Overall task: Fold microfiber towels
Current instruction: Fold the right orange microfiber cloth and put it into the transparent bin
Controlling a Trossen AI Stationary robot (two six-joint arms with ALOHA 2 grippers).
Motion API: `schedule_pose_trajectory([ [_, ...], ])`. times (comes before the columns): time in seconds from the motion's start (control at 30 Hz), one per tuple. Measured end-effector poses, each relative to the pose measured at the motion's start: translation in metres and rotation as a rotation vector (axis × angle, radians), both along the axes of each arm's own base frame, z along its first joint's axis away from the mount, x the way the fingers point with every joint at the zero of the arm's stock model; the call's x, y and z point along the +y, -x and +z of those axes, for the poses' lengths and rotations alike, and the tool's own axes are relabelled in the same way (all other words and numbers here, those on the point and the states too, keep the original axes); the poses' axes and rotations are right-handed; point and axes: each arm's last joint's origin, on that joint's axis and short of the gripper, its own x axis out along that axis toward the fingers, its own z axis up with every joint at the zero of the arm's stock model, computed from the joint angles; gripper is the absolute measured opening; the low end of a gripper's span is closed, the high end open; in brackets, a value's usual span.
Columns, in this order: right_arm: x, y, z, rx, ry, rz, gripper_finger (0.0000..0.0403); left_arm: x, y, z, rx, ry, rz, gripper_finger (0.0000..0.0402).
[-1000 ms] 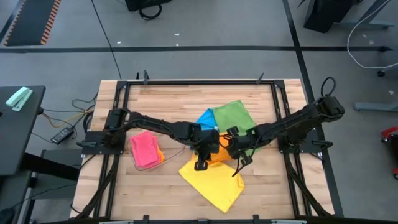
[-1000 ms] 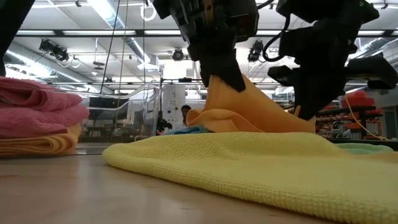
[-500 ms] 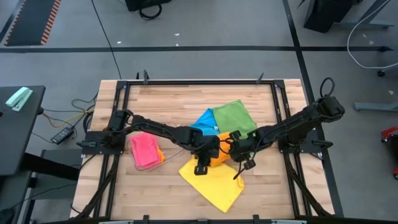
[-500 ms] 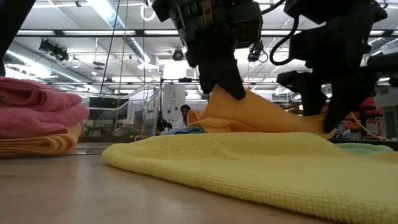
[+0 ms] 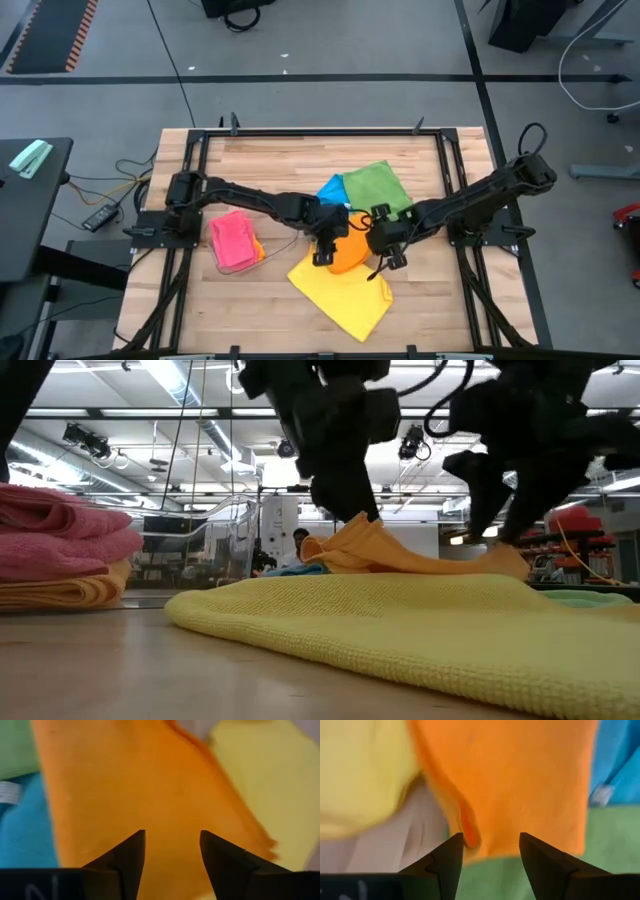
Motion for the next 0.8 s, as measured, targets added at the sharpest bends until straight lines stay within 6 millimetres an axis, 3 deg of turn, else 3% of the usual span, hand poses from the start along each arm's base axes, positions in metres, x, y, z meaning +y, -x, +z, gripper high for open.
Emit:
schedule_pose_trajectory([
  [0.23, -0.013, 0.004, 0.013, -0.013, -0.048, -0.020, 0.0200, 0.020, 0.012, -0.023, 0.092, -0.022, 0.074, 0.0157],
  [0.4, -0.021, 0.007, 0.029, -0.108, -0.020, -0.031, 0.0200, 0.024, 0.014, -0.026, 0.104, -0.027, 0.069, 0.0135],
  [0.53, -0.043, -0.001, 0.017, -0.160, -0.014, -0.082, 0.0200, 0.024, 0.014, -0.020, 0.093, -0.034, 0.051, 0.0126],
  [0.63, -0.064, -0.004, 0.007, -0.194, -0.084, -0.111, 0.0200, 0.027, 0.015, -0.001, 0.040, -0.037, 0.048, 0.0130],
  [0.8, -0.092, -0.009, -0.005, -0.162, -0.124, -0.105, 0.0200, 0.041, 0.018, 0.005, 0.049, -0.015, 0.112, 0.0176],
])
